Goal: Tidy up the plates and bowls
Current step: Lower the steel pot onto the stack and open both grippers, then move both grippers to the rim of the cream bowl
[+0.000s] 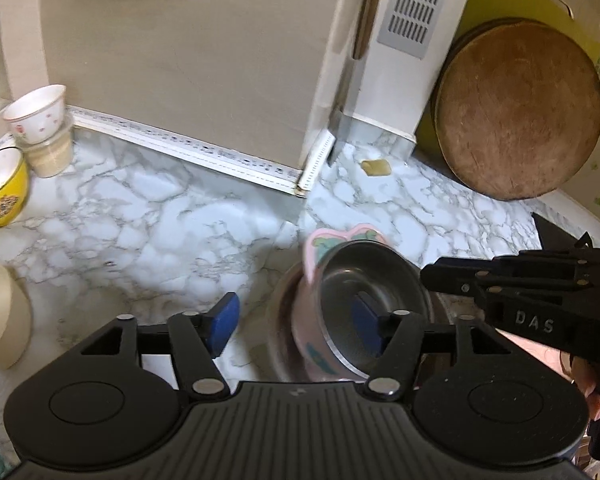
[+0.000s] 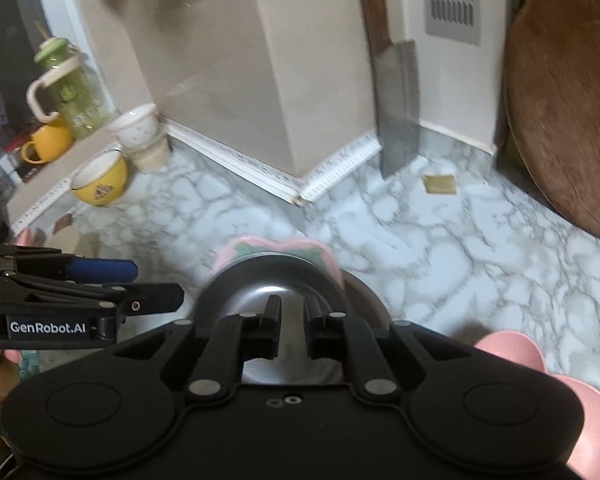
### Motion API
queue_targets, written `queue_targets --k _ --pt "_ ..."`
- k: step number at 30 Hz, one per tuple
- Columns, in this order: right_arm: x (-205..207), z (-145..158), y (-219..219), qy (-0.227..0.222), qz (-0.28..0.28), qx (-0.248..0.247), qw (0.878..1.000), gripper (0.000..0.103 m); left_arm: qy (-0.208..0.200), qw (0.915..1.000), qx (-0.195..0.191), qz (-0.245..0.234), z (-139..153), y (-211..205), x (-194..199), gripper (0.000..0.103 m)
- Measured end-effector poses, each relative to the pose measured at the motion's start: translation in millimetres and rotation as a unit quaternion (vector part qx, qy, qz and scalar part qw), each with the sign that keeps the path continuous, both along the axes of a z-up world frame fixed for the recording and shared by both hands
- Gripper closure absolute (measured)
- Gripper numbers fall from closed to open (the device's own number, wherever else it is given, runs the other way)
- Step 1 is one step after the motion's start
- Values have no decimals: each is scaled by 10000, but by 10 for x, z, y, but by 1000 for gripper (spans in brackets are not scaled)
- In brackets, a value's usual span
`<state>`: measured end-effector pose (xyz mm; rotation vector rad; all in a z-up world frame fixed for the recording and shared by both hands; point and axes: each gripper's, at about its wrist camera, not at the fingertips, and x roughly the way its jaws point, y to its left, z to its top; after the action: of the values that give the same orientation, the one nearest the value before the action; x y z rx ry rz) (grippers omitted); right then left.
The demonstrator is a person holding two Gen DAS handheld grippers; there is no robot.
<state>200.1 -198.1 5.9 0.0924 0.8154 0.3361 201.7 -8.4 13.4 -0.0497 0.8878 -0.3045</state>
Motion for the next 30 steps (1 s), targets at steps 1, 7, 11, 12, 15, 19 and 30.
queue_targets --k 1,7,11,12,15,19,30 --pt "-19 20 34 -75 27 11 10000 92 -34 10000 -15 46 14 57 -31 38" --pt "-87 121 286 -320 297 49 9990 92 -170 9993 -61 338 56 452 -201 37" --pt "-159 147 556 -505 510 -80 9974 92 -223 9975 -95 657 55 773 -310 37" --pt "-166 142 623 -485 630 -10 9968 92 -241 9971 -95 720 51 850 -339 37" --pt "-189 113 828 -490 871 186 9948 92 -325 9954 -23 905 34 1088 -432 37" --pt "-235 108 1118 -857 1077 299 9900 92 -359 9915 39 1251 -3 1469 -503 37" --pt "-71 58 2012 -913 1897 310 9771 91 -435 9809 -57 1893 -71 2272 -437 29"
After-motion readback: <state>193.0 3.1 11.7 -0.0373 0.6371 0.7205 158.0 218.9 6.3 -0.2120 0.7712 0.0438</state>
